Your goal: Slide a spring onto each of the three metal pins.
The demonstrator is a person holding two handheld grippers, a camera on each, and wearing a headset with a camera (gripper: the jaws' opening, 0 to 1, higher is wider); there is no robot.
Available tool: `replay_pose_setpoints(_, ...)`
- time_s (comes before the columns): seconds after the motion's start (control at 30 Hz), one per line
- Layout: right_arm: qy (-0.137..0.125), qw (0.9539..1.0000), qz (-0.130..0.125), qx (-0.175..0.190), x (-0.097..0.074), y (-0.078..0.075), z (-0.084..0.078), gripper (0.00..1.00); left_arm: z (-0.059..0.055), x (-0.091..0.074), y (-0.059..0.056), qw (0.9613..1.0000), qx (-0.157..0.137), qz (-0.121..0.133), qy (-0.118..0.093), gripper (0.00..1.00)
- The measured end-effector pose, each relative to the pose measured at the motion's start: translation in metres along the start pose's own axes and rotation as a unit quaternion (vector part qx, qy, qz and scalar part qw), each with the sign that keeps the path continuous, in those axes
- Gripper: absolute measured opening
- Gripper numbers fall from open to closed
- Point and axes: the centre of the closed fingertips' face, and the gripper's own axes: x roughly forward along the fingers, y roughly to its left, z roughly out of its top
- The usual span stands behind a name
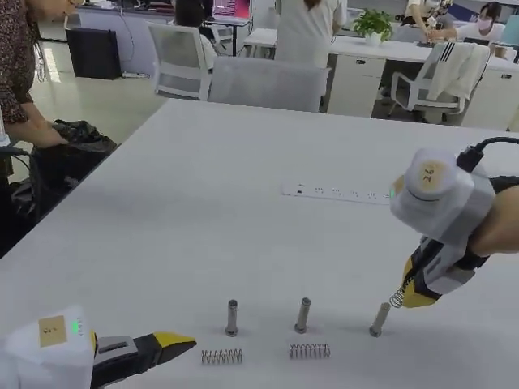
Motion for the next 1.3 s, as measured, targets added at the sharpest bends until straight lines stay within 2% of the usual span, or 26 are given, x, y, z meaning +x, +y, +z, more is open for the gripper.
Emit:
replay_pose_setpoints(0.3,0.019,0.9997,0.016,-0.007,0.009,-0.003,0.002,0.08,-0.002,-0.002,0.001,1.0,-0.001,0.005,0.002,0.41)
replay_pose_setpoints(0.7,0.028,0.9993,0.023,-0.008,0.016,-0.006,0.003,0.08,-0.002,-0.004,0.002,0.9999,-0.004,0.01,0.001,0.4)
replay_pose_setpoints(1.3,0.045,0.9982,0.04,0.004,0.045,-0.003,-0.001,0.09,-0.004,-0.005,0.004,0.9999,-0.004,0.01,0.005,0.4)
